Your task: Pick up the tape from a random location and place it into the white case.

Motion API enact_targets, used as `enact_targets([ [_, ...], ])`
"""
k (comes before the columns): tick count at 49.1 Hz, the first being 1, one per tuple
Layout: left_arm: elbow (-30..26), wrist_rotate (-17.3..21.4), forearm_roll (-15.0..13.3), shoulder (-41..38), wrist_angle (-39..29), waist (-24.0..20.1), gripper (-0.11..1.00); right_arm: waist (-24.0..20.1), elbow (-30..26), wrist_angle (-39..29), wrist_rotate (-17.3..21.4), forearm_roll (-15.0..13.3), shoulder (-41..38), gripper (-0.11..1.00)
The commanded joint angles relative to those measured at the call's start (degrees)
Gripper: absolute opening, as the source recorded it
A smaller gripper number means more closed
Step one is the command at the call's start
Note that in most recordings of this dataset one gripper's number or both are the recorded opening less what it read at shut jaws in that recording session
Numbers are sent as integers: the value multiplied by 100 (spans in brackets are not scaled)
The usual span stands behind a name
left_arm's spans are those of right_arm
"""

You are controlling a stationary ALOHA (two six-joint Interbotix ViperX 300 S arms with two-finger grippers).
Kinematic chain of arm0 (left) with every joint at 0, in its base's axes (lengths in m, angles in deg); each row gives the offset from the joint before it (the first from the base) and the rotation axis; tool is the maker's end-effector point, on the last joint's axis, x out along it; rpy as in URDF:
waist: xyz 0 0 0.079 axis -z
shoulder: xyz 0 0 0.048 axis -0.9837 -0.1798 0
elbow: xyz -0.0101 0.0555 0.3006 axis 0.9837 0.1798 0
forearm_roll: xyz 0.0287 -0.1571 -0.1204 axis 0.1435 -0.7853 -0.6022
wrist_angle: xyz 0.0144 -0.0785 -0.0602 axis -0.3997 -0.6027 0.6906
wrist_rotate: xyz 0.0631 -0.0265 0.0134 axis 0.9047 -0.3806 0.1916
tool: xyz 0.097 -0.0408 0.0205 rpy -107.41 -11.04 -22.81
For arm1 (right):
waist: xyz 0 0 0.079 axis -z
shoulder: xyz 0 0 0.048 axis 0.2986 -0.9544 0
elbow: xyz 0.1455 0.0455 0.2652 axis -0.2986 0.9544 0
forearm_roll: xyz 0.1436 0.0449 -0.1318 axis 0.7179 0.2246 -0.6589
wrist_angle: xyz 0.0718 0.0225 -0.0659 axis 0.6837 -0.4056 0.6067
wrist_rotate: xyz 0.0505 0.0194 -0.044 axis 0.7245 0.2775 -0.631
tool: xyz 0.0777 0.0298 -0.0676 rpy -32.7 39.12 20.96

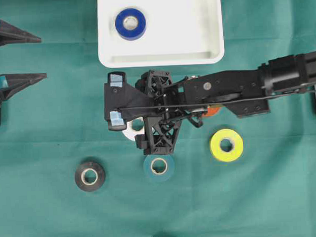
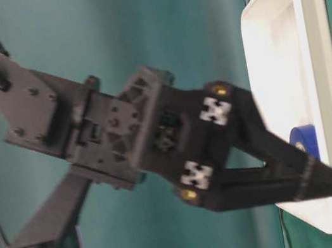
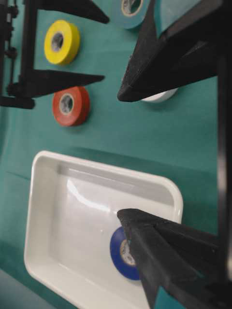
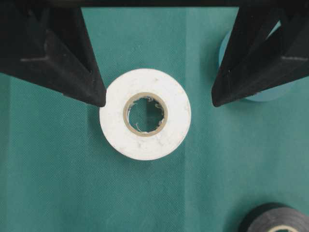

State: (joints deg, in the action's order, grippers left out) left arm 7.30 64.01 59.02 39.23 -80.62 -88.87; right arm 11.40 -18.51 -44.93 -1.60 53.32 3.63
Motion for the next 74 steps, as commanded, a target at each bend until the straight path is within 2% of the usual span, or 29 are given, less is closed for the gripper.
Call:
enact_targets([
  [1,-62,9,9,-53,26,-9,97,-18,-149,70,26,0,0,92],
  [12,-62,9,9,-53,-18,-9,97,-44,-123,167,202,0,-334,92],
  [46,-62,9,9,-53,-35,-18,97,-123,-105,562,220,0,-905,92],
  [74,-62,9,9,-62,-44,-18,97,-123,-105,562,229,0,-1143,92],
])
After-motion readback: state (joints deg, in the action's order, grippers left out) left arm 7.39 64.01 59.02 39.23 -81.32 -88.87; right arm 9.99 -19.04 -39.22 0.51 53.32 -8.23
